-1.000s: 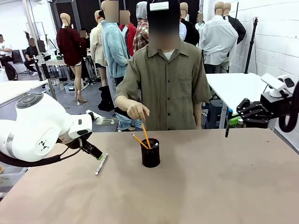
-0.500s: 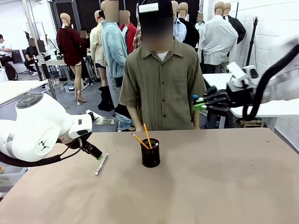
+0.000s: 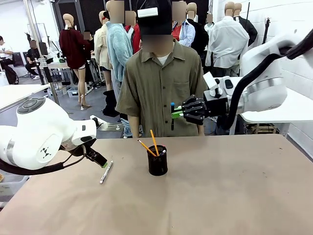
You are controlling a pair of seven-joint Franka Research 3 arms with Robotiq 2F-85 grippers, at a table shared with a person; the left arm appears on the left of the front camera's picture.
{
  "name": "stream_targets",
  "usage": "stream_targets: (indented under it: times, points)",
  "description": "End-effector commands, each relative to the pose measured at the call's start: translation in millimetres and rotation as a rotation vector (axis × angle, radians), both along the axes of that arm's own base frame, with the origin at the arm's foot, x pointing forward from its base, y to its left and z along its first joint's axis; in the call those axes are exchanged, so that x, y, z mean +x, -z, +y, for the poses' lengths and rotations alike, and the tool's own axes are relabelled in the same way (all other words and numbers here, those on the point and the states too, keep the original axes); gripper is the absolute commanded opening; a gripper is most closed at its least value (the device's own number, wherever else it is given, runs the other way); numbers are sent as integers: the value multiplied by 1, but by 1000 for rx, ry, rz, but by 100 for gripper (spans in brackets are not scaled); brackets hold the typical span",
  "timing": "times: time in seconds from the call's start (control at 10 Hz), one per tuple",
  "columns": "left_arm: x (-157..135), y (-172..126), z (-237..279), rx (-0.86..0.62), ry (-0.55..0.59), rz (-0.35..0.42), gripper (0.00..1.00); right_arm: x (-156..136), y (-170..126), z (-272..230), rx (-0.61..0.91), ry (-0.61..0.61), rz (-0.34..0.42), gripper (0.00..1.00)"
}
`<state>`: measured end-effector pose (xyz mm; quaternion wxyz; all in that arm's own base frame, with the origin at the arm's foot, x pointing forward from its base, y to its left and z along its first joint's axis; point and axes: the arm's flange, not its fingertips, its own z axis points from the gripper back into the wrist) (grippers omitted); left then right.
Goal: Place the pens into the pen holder.
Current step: Pick up a writing instrument from the table and place it into the Pen holder.
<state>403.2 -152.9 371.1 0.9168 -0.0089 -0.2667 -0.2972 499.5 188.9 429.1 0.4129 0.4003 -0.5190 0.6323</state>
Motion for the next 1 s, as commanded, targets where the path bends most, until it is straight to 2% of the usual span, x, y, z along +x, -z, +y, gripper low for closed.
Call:
stream_targets:
  times: [0.0, 0.1, 0.2, 0.4, 0.5, 0.6, 0.9]
  points:
    - [0, 0, 2, -4, -4, 0, 100, 21, 4, 13, 22, 37, 70, 0]
    - [0, 0, 2, -4, -4, 0, 100, 21, 3, 6, -19, 105, 115, 0]
    - [0, 0, 2, -4, -4, 0, 100, 8, 7, 5, 6, 0, 23, 0]
    - [0, 0, 2, -4, -4, 0, 100, 8, 7, 5, 6, 0, 23, 0]
    - [0, 0, 2, -4, -4, 0, 100, 15, 9, 4, -2, 25, 52, 0]
    - [0, 0, 2, -4, -4, 0, 100, 26, 14, 17, -57, -19, 61, 0]
    - [0, 0, 2, -4, -4, 0, 100, 64, 23, 38, -68, -143, 155, 0]
